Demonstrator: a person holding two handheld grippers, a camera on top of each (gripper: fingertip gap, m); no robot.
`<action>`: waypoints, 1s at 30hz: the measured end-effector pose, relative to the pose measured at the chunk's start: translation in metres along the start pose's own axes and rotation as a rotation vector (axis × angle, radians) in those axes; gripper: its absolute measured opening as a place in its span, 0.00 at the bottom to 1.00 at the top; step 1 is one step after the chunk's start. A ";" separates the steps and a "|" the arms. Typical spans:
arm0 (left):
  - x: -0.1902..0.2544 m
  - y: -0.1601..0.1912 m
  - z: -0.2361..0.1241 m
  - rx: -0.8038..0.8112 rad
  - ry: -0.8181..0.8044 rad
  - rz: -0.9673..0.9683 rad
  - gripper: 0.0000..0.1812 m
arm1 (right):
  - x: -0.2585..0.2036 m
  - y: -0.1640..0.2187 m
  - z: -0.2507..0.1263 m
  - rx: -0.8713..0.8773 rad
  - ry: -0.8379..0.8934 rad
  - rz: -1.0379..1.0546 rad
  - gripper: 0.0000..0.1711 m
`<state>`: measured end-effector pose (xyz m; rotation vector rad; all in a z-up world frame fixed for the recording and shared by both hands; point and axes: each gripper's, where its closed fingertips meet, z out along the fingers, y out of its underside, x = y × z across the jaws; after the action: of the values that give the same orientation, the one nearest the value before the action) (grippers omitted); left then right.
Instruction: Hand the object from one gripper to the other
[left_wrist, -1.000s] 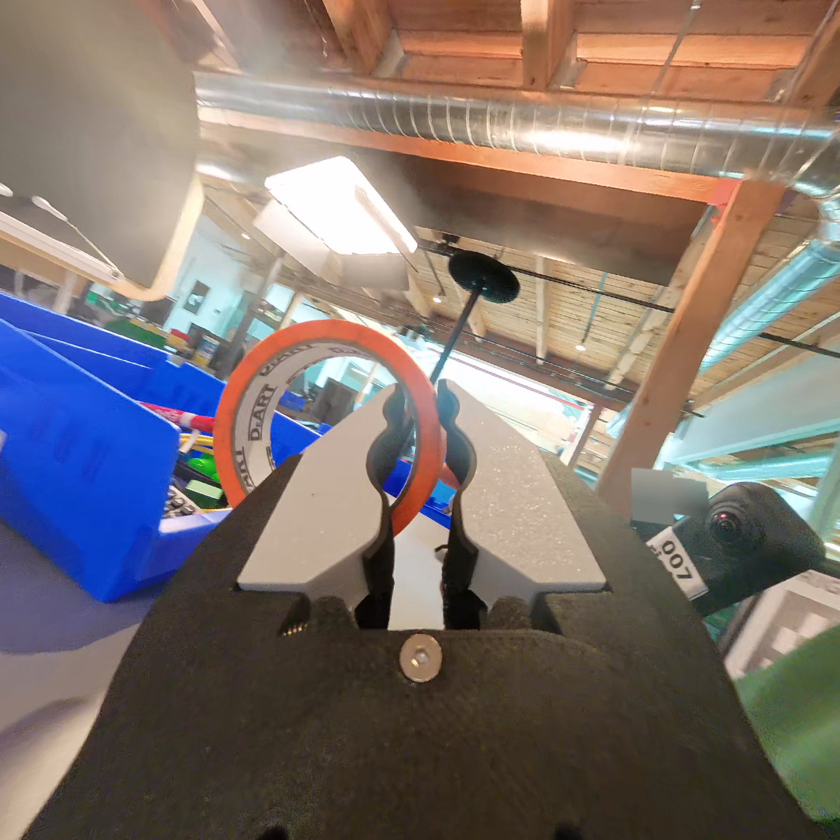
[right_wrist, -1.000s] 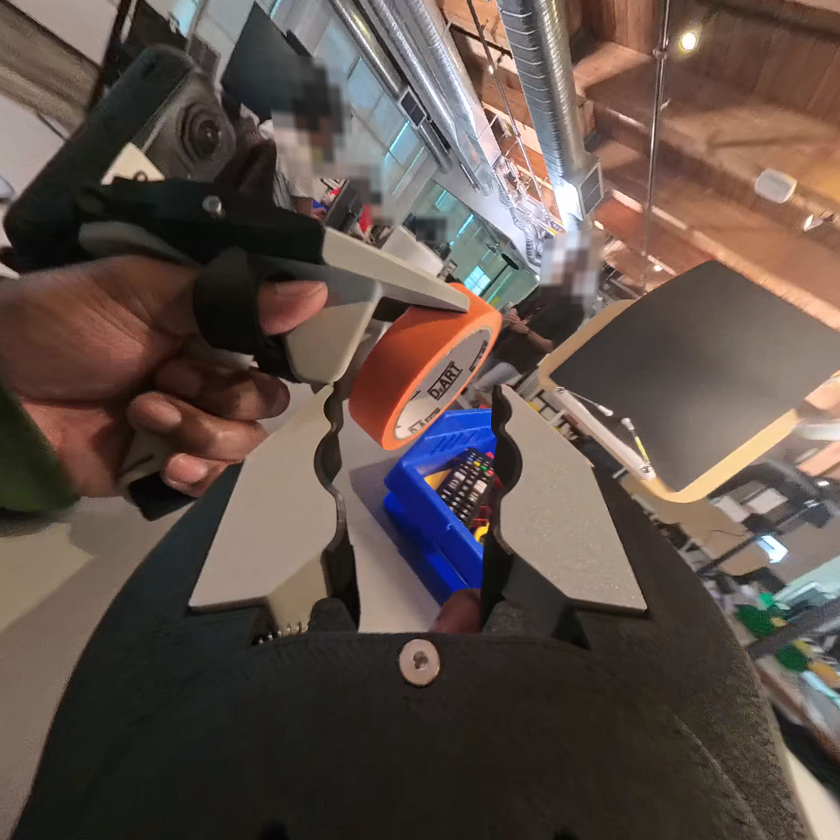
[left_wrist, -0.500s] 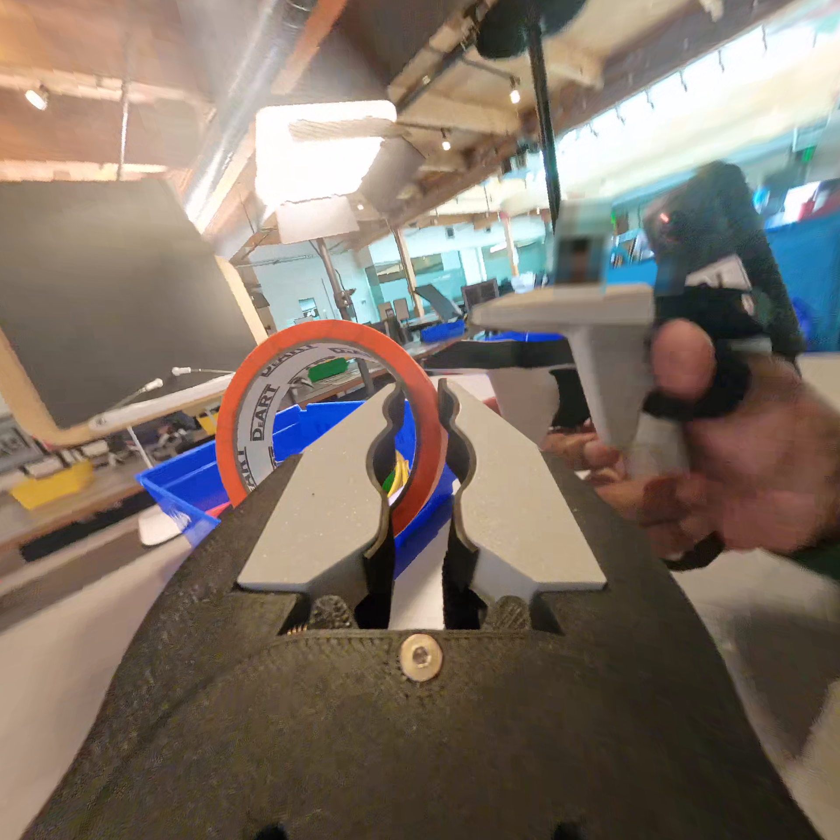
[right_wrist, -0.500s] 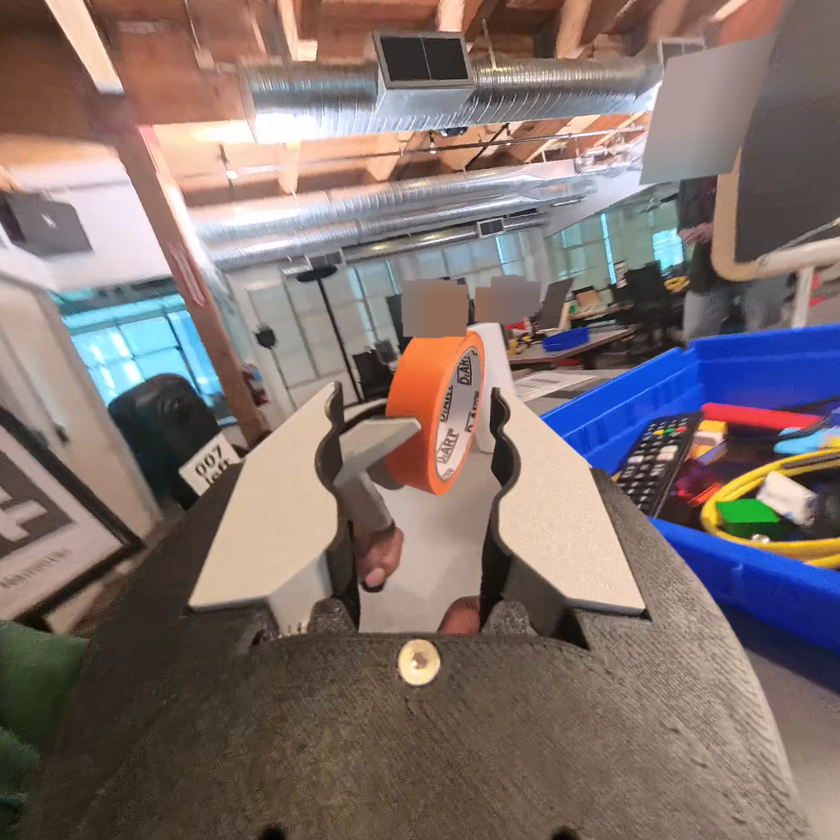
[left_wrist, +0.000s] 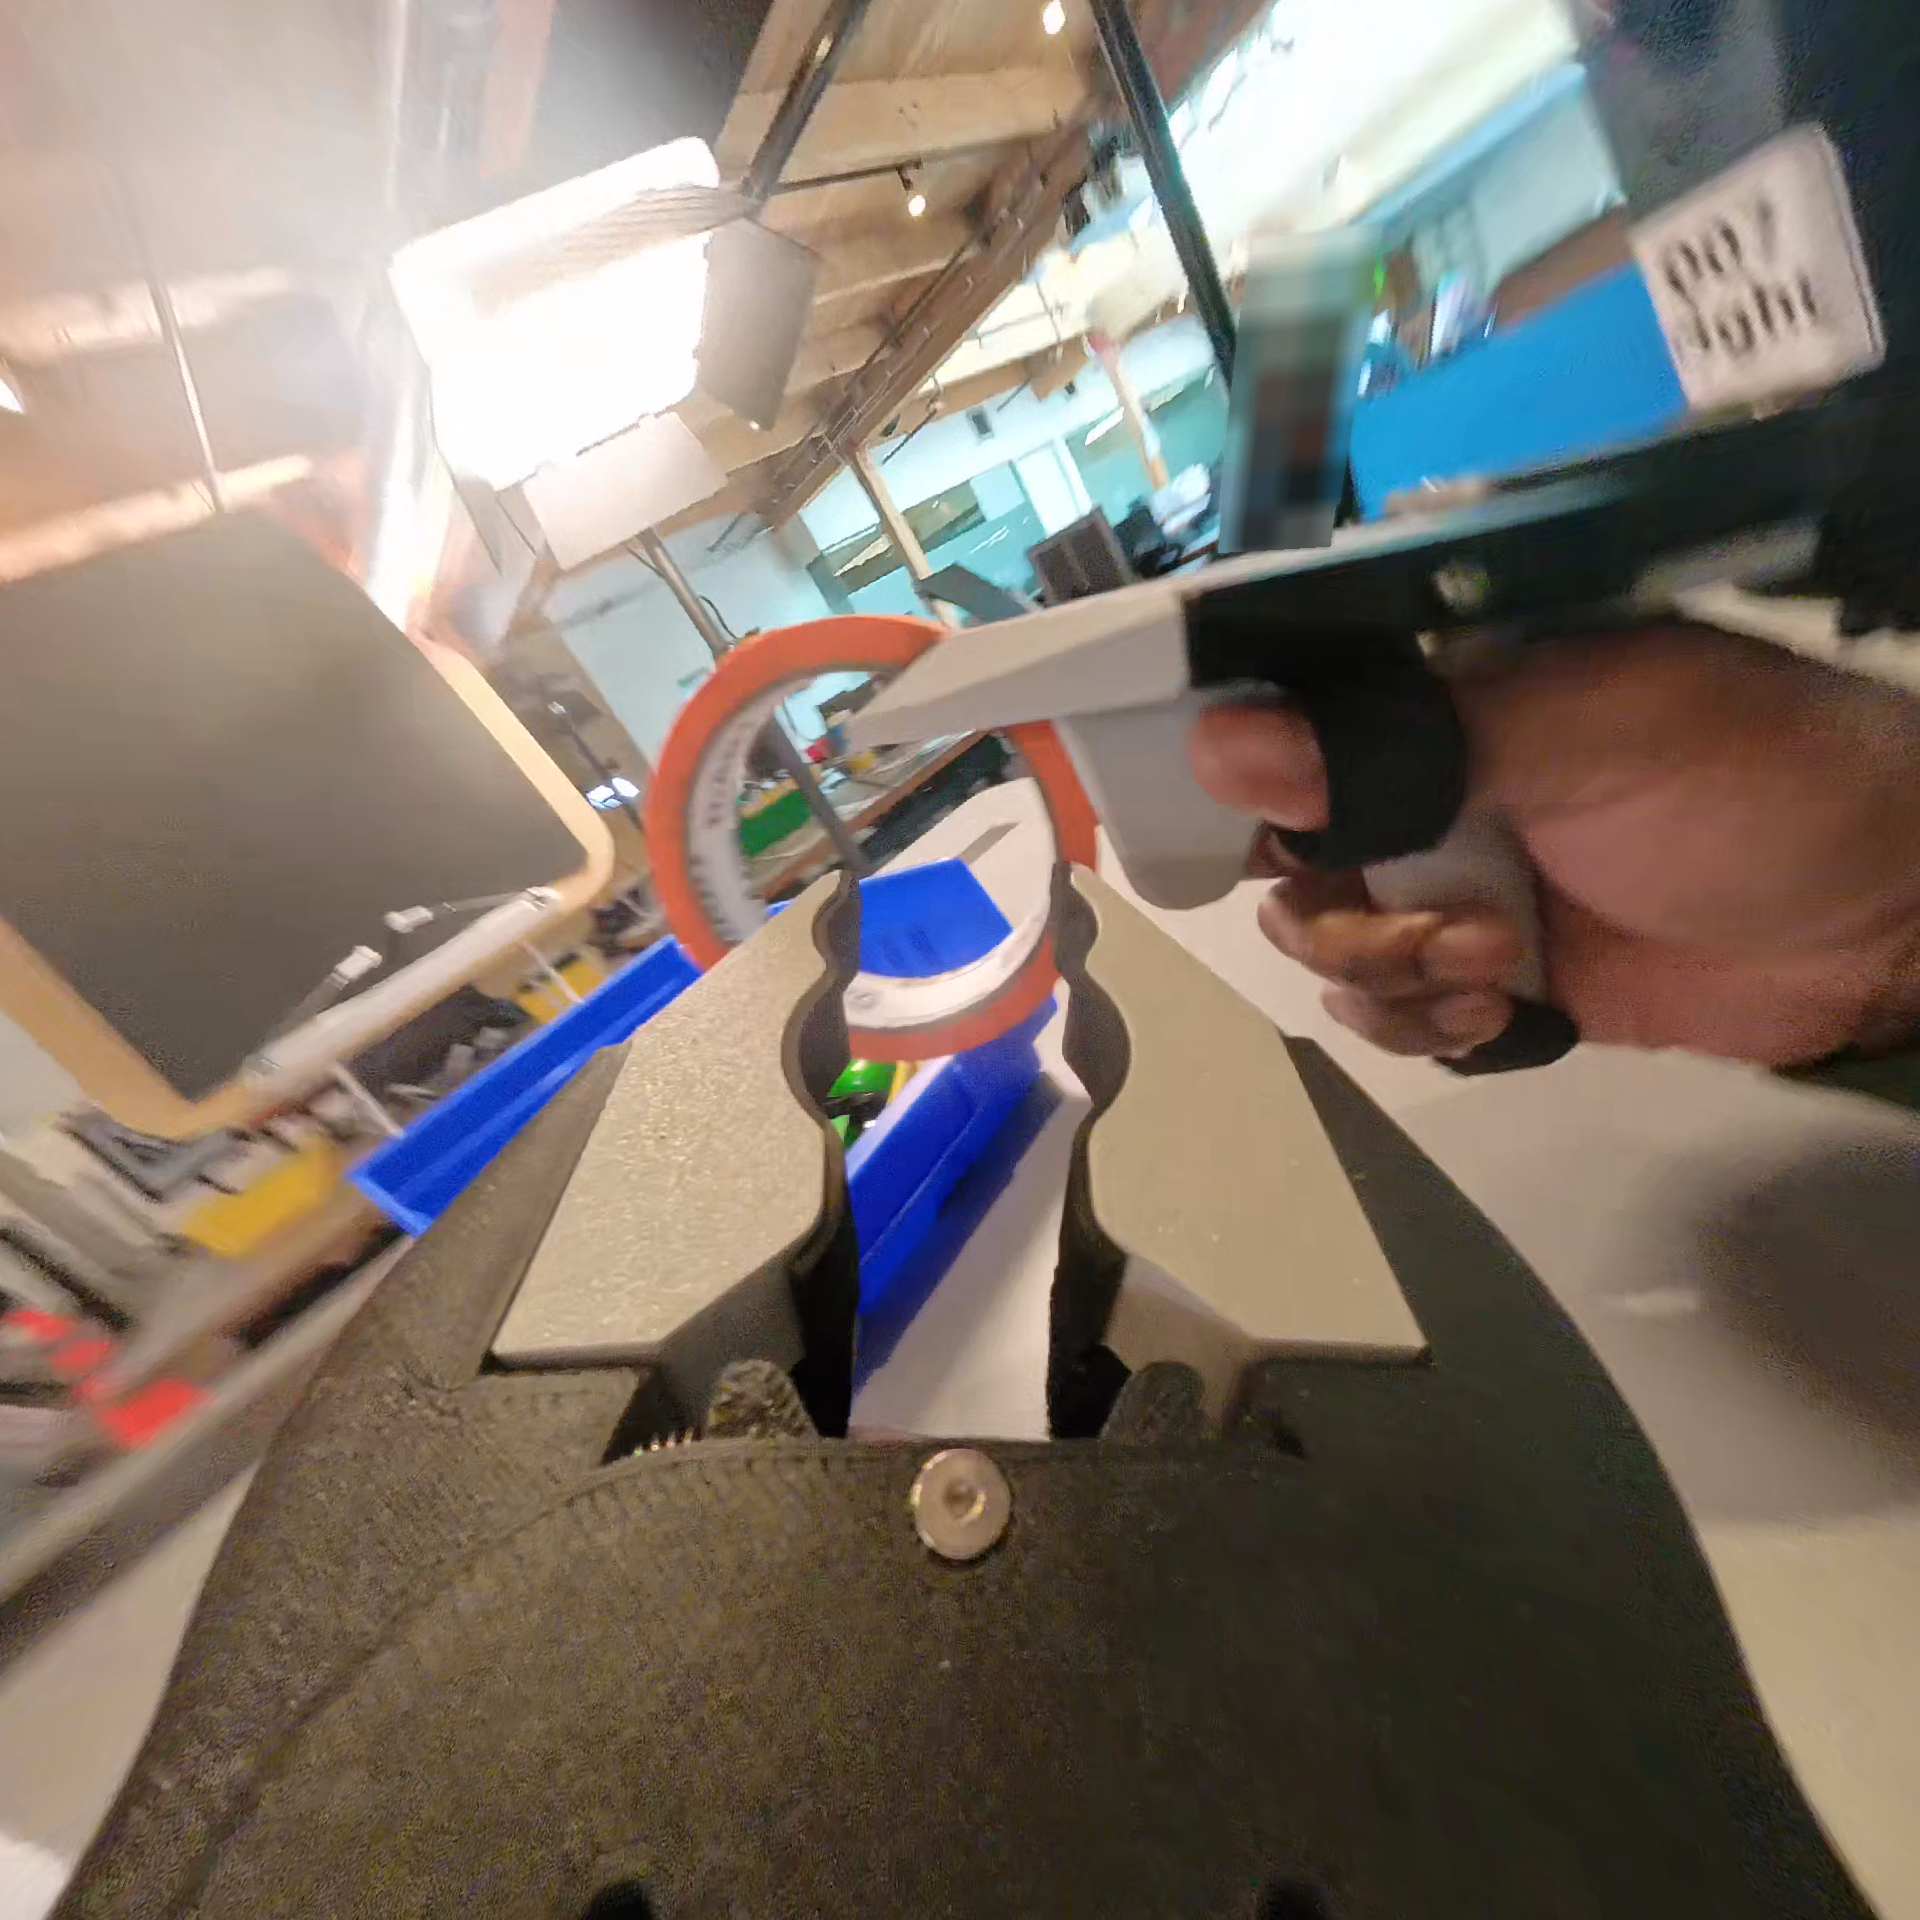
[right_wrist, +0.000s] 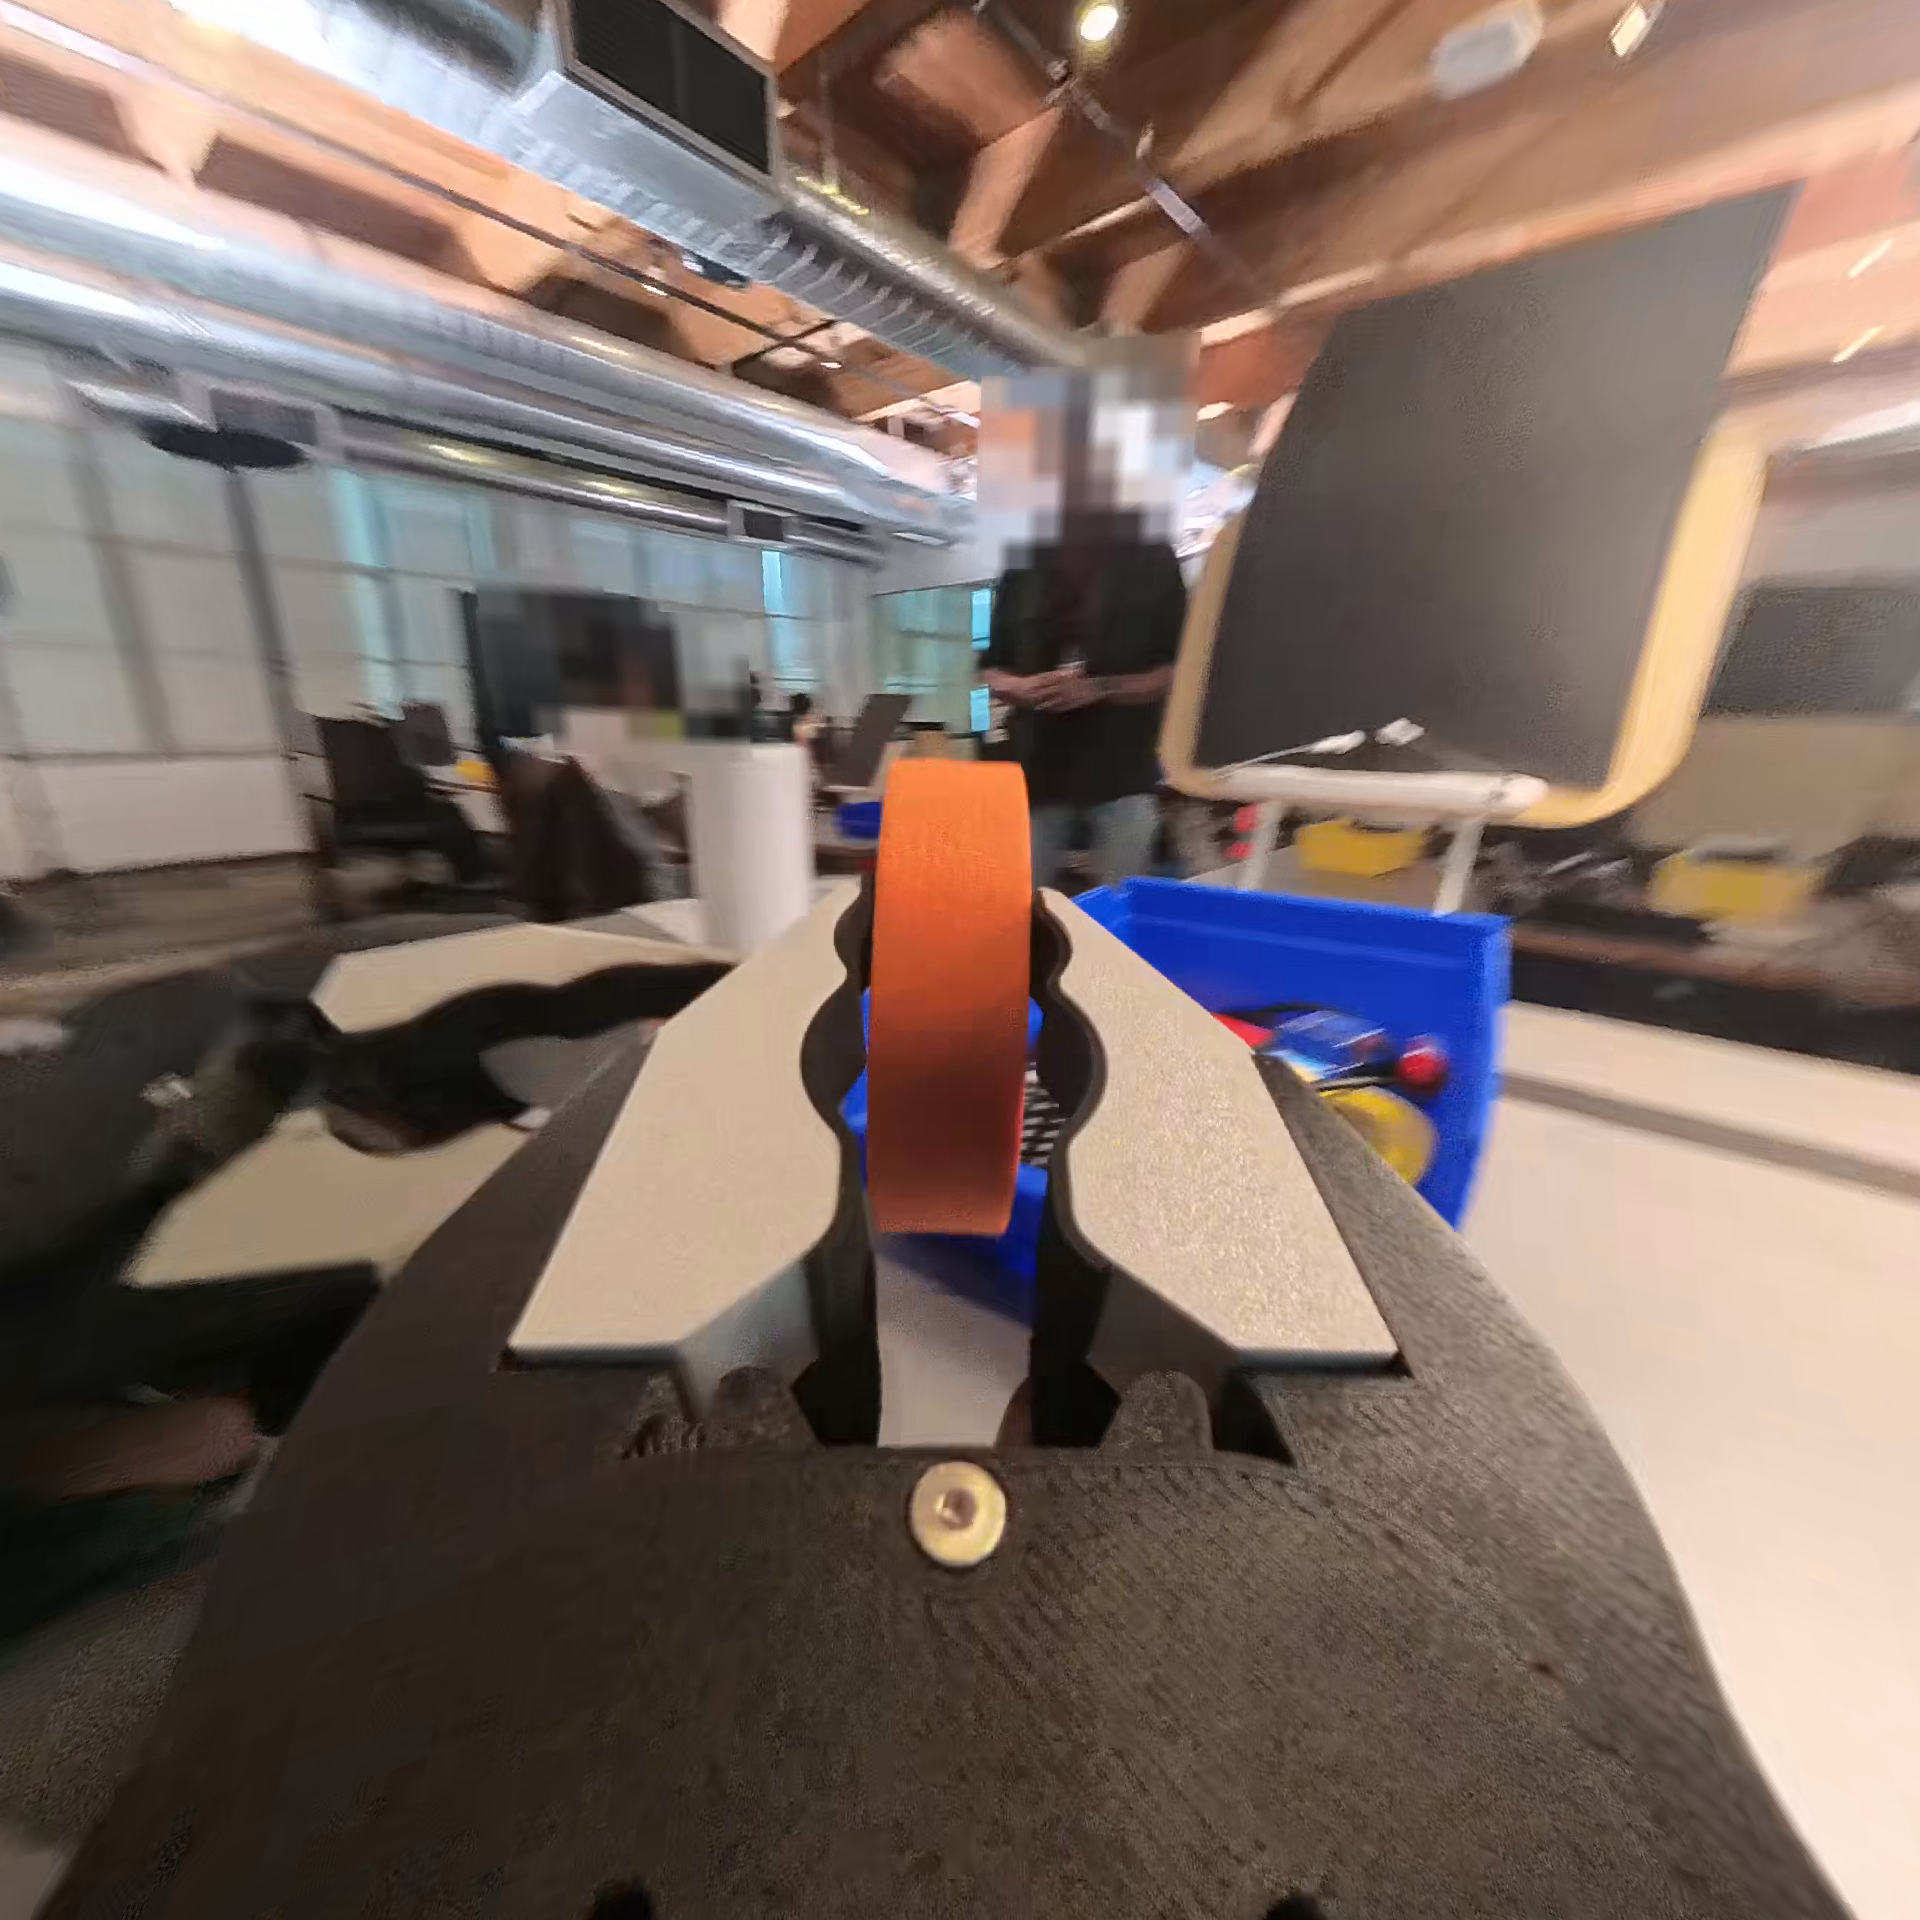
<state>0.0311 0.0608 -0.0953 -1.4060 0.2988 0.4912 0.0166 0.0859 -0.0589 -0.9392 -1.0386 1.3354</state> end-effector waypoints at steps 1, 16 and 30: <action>-0.006 -0.003 -0.003 0.025 0.011 -0.102 0.21 | 0.001 -0.002 0.000 0.001 0.042 -0.098 0.16; -0.028 -0.015 -0.027 0.279 0.552 -1.386 0.20 | -0.061 0.013 0.007 0.030 0.037 -0.936 0.17; -0.048 -0.012 -0.032 0.379 0.447 -1.382 0.13 | -0.082 0.018 0.004 0.056 -0.101 -0.905 0.24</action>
<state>-0.0018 0.0215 -0.0669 -1.0296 -0.2518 -0.9723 0.0107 0.0045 -0.0790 -0.2686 -1.2772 0.6427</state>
